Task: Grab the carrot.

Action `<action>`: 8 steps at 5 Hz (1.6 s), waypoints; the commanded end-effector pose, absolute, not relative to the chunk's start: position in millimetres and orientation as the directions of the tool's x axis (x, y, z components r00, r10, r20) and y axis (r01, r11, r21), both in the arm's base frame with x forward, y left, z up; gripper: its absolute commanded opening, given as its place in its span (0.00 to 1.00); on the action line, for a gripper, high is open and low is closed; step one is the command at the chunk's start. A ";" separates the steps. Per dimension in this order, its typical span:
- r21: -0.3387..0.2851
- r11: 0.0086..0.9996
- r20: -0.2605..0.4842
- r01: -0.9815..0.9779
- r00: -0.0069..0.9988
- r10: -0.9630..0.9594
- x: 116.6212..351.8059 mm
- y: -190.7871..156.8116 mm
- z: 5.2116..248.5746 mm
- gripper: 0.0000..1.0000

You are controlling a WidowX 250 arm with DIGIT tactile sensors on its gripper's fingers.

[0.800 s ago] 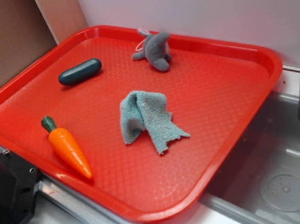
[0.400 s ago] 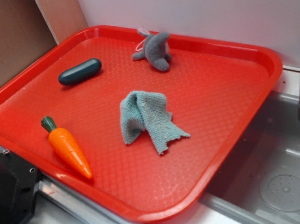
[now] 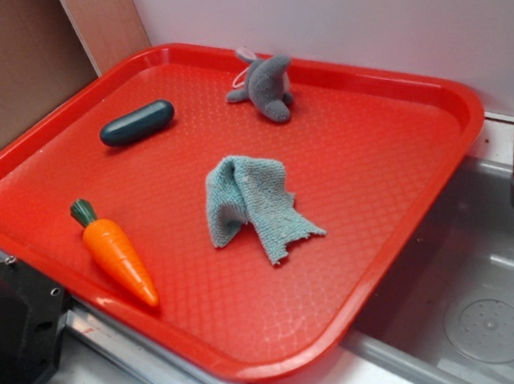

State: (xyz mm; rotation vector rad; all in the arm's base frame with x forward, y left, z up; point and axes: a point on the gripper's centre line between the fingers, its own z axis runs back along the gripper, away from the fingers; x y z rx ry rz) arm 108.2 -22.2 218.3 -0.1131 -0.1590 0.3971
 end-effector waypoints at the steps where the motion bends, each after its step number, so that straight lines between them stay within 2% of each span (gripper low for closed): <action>1: -0.111 0.690 0.027 -0.715 0.692 0.722 122.1 -27.4 165.9 1.00; 2: -0.097 0.616 0.010 -0.782 0.618 0.786 130.5 -30.7 134.9 1.00; 4: -0.016 0.549 0.026 -0.836 0.548 0.836 138.1 -35.3 79.4 1.00; 5: 0.029 0.519 0.061 -0.854 0.520 0.852 138.1 -35.1 60.1 1.00; 7: 0.123 0.443 0.074 -0.888 0.453 0.888 132.6 -31.8 34.2 1.00; 8: 0.130 0.432 0.077 -0.892 0.443 0.893 136.6 -28.4 26.6 1.00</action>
